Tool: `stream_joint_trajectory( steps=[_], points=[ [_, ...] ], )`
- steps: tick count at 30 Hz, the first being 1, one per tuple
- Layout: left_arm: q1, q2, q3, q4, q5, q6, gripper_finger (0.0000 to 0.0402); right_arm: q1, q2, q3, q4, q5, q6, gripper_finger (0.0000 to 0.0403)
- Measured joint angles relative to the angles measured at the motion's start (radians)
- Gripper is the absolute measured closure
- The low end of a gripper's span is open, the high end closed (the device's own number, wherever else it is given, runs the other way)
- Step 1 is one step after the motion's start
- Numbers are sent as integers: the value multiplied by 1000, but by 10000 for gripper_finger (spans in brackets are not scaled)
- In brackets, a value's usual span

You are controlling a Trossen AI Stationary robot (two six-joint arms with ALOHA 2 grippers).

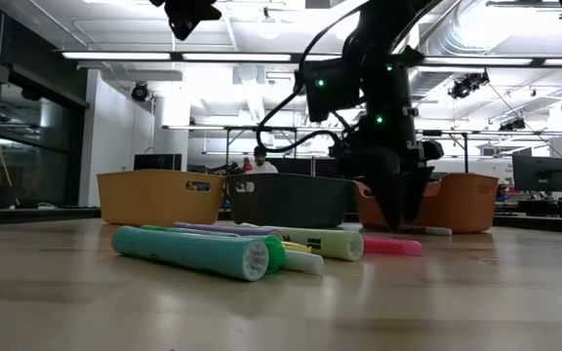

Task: Pick & Place Markers
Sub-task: Put the brown marker pen into the orange bin

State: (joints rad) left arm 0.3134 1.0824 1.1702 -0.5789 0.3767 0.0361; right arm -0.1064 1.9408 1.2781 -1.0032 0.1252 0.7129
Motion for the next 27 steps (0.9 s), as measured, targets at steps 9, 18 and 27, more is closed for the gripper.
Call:
stream_joint_trajectory(
  steps=[9, 18, 27],
  points=[
    [0, 0, 0, 0, -5, -7, 276, -49, 0, 0, -2, -3, -55, 182],
    [0, 0, 0, 0, -5, -8, 276, -86, -1, 0, 7, -49, -98, 182],
    [0, 0, 0, 0, -5, -8, 276, -124, -2, 0, 23, -84, -136, 182]
  ],
)
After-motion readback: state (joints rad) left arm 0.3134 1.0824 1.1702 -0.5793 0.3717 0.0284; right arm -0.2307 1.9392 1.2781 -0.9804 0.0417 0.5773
